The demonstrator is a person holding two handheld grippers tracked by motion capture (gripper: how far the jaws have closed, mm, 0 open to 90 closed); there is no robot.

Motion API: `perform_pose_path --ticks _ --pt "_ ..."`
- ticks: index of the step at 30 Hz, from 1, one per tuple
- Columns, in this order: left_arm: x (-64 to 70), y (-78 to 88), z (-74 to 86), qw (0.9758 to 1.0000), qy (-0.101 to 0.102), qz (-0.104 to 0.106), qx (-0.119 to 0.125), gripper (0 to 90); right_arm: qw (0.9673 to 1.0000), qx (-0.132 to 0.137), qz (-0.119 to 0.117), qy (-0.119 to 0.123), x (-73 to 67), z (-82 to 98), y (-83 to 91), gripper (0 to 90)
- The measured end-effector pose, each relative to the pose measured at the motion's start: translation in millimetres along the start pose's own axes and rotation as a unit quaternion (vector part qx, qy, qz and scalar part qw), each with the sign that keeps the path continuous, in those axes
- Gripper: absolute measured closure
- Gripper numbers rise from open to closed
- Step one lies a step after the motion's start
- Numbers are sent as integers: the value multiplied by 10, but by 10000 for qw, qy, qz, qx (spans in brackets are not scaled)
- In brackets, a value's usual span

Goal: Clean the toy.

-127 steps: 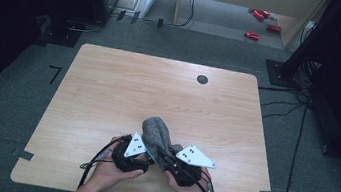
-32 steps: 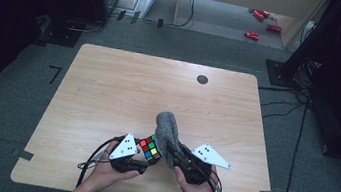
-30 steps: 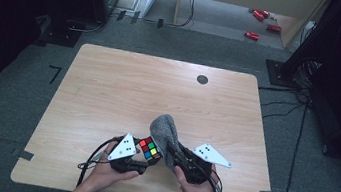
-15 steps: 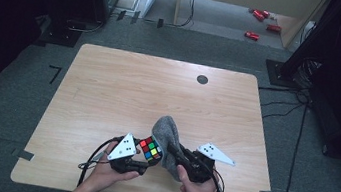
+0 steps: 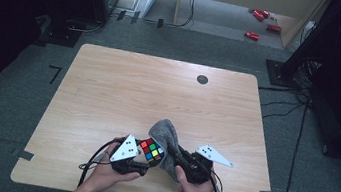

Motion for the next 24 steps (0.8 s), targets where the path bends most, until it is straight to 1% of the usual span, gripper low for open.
perform_pose_path --ticks 1,3,5,7,8,10,11,12,13,14,15,16,17,18,19,20,21,22,23,24 --pt "7 -11 8 10000 -36 -24 -41 346 9999 75 -90 -2 -27 -32 15 755" --pt "42 -32 13 9999 -78 16 -72 347 9995 209 -230 0 -105 -97 61 754" --pt "64 -38 -1 10000 -87 27 -39 347 9993 276 -251 91 -138 -123 77 754" --pt "55 -30 -7 10000 -85 13 -41 346 9994 248 -232 14 -111 -100 65 755" --pt "46 -22 -9 10000 -46 9 -5 347 9994 258 -216 -63 -79 -87 54 756" --pt "12 13 -35 9999 88 51 112 347 9997 102 -149 -142 3 -36 24 756" --pt "-22 35 -52 9998 104 -20 163 347 9998 76 -101 -149 33 -20 16 755" --pt "-66 62 -69 9997 120 -141 184 347 9999 103 -11 -36 70 -17 9 755" --pt "-121 92 -87 9992 142 -335 187 347 9998 133 111 93 104 -16 4 755" --pt "-177 125 -103 9983 210 -511 200 347 9995 140 207 166 130 -9 1 755" --pt "-224 159 -123 9973 360 -585 265 347 9992 146 266 265 147 5 -8 753" --pt "-259 193 -144 9962 565 -555 357 347 9987 161 311 381 153 28 -25 753" --pt "-283 221 -163 9949 767 -474 457 347 9979 157 328 530 142 64 -51 751" --pt "-296 243 -177 9935 942 -393 512 347 9967 122 359 720 120 111 -86 747" --pt "-302 259 -188 9922 1083 -309 536 347 9946 72 410 949 93 163 -123 743" --pt "-304 271 -199 9910 1195 -238 556 347 9914 59 420 1238 59 206 -164 744" --pt "-300 278 -210 9897 1301 -163 576 347 9879 47 382 1501 16 245 -197 745" --pt "-292 279 -219 9888 1368 -96 587 347 9849 75 309 1703 -31 272 -224 745" --pt "-279 275 -224 9888 1380 -47 572 347 9823 114 195 1858 -81 294 -244 745" --pt "-265 268 -228 9894 1343 -24 550 347 9800 136 54 1985 -131 314 -261 745"
Point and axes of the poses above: each handheld gripper's, and its own axes: y roughly backward along the jaws, z roughly out of its underside, x roughly to its right, the point moved 8 cm from there along -y, roughly forward along the jaws, and after that the axes turned 1 degree about z, right-handed, at the moved point
